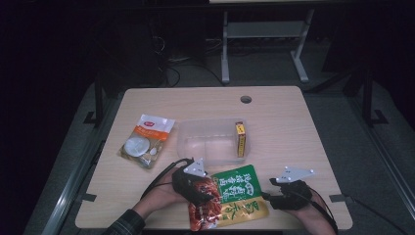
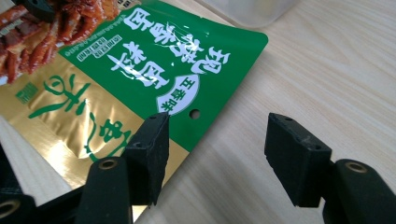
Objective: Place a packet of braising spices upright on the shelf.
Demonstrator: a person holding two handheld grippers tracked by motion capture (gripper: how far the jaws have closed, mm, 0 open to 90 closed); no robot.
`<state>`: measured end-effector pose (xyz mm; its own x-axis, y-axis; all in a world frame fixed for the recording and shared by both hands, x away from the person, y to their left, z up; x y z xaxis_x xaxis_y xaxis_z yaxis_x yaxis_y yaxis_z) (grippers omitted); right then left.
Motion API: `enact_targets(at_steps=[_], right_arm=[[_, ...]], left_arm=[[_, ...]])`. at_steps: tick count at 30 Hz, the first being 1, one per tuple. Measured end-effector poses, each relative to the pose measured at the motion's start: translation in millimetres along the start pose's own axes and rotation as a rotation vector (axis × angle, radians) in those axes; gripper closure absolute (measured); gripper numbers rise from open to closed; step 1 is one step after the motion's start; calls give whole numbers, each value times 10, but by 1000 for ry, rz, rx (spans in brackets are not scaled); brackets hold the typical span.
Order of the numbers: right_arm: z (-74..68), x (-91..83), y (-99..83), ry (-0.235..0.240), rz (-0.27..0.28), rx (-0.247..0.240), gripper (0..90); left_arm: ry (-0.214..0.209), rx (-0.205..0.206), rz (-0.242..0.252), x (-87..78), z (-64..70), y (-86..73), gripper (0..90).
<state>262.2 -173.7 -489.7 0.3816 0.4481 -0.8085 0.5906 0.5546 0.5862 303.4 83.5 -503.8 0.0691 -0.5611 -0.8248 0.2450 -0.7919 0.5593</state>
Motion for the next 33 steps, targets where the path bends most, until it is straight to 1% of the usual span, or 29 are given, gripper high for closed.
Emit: enact_targets(at_steps=[2, 4, 5, 9, 10, 12, 16, 18, 22, 23, 25, 27, 30, 31, 32, 33], right_arm=[[5, 10, -4, 1, -1, -6, 397], [5, 12, 0, -1, 4, -13, 387], [10, 14, 4, -6, 8, -17, 382], [25, 9, 7, -16, 12, -10, 382], [32, 8, 10, -19, 18, -18, 381], [27, 0, 5, -18, 12, -6, 381], [33, -4, 11, -22, 18, -9, 381], [33, -4, 11, -23, 18, -10, 377], [42, -11, 14, -26, 26, -1, 374], [45, -14, 13, -26, 27, 0, 374], [49, -18, 14, -28, 28, -2, 374], [48, -19, 17, -28, 30, -3, 373], [42, -20, 22, -26, 32, -5, 373], [41, -23, 23, -27, 32, -6, 372], [41, -24, 24, -27, 33, -7, 372], [41, -25, 25, -27, 34, -6, 372]], left_arm=[[-1, 5, -6, 32, -15, 13, 142], [4, -2, -5, 67, -33, 21, 141], [-10, -11, -5, 81, -39, 23, 138], [-8, -24, 3, 99, -64, 34, 137], [-12, -27, 4, 105, -65, 33, 137], [-11, -26, 6, 110, -64, 35, 138], [-15, -25, 10, 120, -63, 33, 141], [-17, -14, 16, 117, -66, 25, 145], [-17, -9, 20, 118, -63, 22, 151], [-17, -7, 23, 114, -58, 21, 165], [-19, -1, 20, 97, -58, 17, 231], [-13, 6, 23, 92, -58, 14, 274], [-11, 14, 14, 79, -31, 20, 367], [-11, 20, 9, 76, -22, 22, 409], [-11, 33, -1, 72, 0, 28, 446], [-6, 50, -11, 69, 12, 30, 503]])
Point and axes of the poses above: each handheld gripper's, and its own axes: x roughly forward along the jaws, y roughly out of its top, z roughly to its right, the point moved 6 cm from there along x, roughly forward along the jaws, and after that the axes turned 8 degrees about -z, right-handed, at the moved point
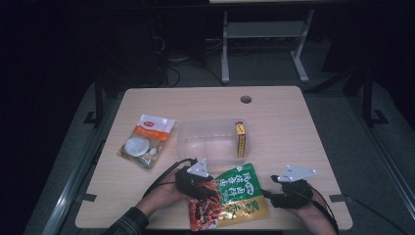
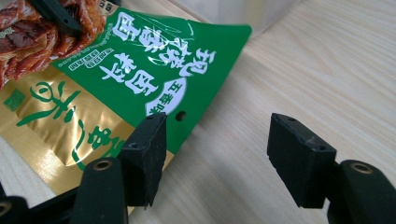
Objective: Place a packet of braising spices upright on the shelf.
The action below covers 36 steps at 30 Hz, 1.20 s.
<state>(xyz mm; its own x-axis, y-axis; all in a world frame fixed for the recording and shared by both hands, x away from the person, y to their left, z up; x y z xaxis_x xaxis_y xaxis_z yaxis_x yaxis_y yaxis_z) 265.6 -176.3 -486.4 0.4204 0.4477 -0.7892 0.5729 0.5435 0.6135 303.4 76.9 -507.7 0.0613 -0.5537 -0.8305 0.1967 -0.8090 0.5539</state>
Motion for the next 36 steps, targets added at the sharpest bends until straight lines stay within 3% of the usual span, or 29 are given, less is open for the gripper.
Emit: enact_targets(at_steps=[3, 4, 11, 26, 36], right_arm=[[5, -5, 3, -2, 6, 1, 372], [7, -6, 4, -3, 7, -1, 372], [8, -17, 16, -4, 18, 6, 365], [35, -62, 18, -6, 42, 13, 352], [63, -101, 33, -14, 73, 34, 350]], left_arm=[[16, 21, -26, -5, 26, 12, 640], [17, 10, -23, -3, 30, 17, 679], [30, -16, -33, -6, 27, 30, 831], [-23, -93, 34, -119, 12, 3, 893], [-26, -119, 112, -371, 27, 10, 895]])
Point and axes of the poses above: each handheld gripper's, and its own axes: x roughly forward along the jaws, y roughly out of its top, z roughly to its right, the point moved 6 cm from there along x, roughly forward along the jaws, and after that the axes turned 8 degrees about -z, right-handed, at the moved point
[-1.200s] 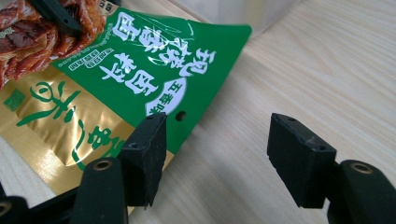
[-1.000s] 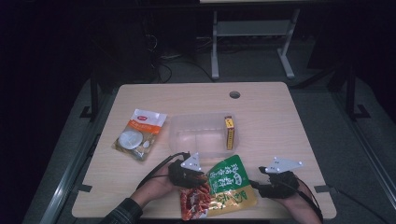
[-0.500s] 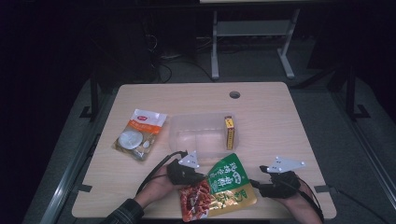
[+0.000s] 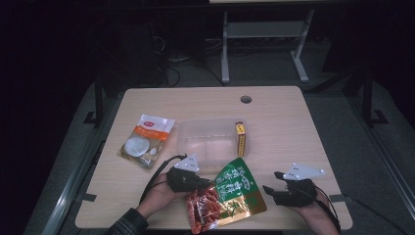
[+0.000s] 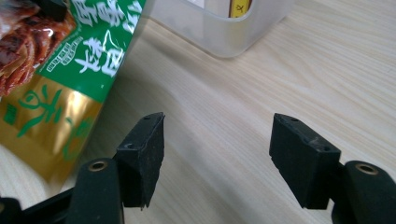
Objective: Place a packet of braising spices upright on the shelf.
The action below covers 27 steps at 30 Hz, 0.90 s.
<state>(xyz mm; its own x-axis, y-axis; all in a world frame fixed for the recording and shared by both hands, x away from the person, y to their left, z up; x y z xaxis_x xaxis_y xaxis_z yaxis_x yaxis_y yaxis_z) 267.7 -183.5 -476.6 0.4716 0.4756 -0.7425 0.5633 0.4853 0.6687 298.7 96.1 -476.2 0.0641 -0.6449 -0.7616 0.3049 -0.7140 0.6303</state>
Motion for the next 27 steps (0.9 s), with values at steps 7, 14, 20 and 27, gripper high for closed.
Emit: enact_targets(at_steps=[7, 14, 20, 27], right_arm=[[7, 3, -5, 3, -5, 10, 349], [-6, 34, -14, 18, -22, 3, 348], [-100, 71, 19, 77, -25, -6, 336], [-283, 145, 265, 200, 39, -6, 353]], left_arm=[[30, -14, 72, -246, -23, 43, 896], [77, -41, 149, -497, -100, 97, 896], [133, -53, 207, -710, -202, 103, 896], [168, -80, 258, -851, -266, 74, 896]])
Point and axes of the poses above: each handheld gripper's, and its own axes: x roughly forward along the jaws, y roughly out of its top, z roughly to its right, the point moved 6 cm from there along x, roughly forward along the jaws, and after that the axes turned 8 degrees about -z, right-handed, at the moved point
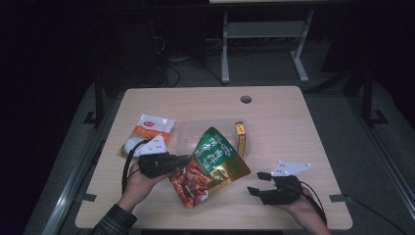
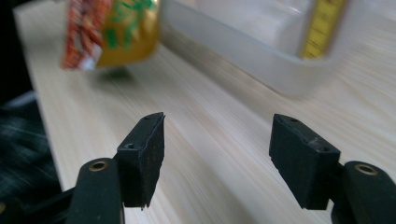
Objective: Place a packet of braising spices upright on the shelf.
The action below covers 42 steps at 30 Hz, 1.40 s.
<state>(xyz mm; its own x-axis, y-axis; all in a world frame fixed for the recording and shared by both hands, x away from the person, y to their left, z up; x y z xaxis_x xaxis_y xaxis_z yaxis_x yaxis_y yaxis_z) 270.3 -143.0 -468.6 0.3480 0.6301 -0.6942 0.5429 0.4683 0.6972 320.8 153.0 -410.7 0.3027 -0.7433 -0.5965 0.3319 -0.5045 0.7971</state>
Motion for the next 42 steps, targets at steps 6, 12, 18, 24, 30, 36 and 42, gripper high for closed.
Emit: enact_targets(at_steps=[6, 12, 18, 24, 30, 36, 42], right_arm=[[-142, 171, 249, 107, 73, -24, 332], [-245, 294, 464, 169, 139, -24, 318], [-258, 371, 610, 224, 207, 1, 399], [-297, 395, 673, 254, 239, 9, 588], [-281, 391, 696, 277, 250, 23, 792], [-266, 357, 714, 305, 256, 20, 882], [-253, 326, 718, 320, 227, 3, 886]], left_arm=[[9, -12, 33, -49, -12, 25, 896], [6, -7, 42, -49, 15, 39, 896], [-1, -10, 57, -53, 42, 50, 896], [-1, -13, 67, -45, 53, 52, 896], [-4, -21, 78, -40, 51, 45, 895], [-13, -16, 87, -42, 73, 39, 894], [-19, -15, 75, -19, 94, -2, 890]])
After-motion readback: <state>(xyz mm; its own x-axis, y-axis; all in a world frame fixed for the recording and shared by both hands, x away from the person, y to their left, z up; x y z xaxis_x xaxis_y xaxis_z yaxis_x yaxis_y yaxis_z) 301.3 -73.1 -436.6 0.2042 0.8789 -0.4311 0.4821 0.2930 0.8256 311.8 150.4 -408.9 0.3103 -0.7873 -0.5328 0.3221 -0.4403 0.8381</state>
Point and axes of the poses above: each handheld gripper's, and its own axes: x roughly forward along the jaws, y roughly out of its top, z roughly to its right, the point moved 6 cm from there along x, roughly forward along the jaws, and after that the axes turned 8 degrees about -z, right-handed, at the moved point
